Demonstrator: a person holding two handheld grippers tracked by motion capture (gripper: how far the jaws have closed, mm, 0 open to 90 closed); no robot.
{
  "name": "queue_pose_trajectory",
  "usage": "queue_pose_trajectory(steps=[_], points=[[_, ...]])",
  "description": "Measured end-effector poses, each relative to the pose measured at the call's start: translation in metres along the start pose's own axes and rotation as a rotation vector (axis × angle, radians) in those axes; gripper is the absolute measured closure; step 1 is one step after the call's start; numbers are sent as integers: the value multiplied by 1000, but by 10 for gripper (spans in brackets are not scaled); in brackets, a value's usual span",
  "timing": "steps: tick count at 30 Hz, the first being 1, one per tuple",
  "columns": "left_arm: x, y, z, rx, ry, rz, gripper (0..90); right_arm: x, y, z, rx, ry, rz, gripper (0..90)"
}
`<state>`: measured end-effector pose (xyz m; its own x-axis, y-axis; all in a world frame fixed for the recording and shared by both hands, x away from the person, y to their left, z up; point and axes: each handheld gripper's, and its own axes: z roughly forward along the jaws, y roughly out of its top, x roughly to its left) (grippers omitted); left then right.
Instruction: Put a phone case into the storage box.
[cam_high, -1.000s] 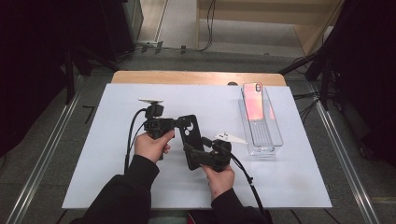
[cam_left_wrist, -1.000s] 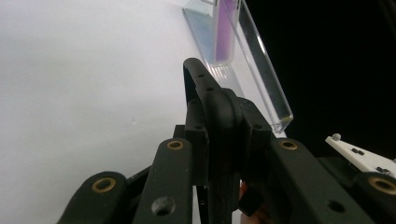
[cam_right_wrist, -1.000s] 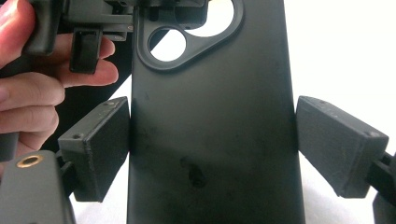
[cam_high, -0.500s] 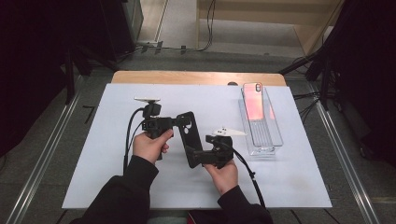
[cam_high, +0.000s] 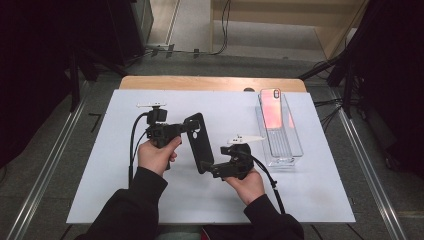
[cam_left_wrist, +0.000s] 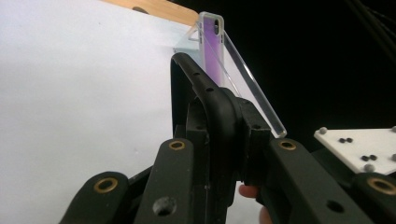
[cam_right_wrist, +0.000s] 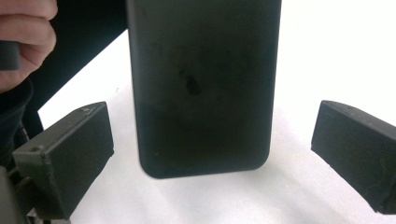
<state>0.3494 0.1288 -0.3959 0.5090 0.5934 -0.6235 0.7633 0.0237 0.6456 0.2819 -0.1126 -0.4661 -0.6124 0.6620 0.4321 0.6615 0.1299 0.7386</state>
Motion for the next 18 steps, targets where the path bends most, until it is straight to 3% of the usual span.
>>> queue_pose_trajectory(steps=[2, 6, 12, 18], points=[[-1, -1, 0, -5, 6, 21, 790, 0, 0, -1, 2, -10, -17, 0], [-3, -4, 1, -20, 19, 87, 790, 0, -1, -1, 58, -3, -51, 0], [-5, -9, 2, -46, 11, 173, 790, -3, -4, -5, 74, 24, -75, 0], [-5, -15, 2, -68, 7, 219, 789, -6, -2, -8, 73, 31, -91, 0]])
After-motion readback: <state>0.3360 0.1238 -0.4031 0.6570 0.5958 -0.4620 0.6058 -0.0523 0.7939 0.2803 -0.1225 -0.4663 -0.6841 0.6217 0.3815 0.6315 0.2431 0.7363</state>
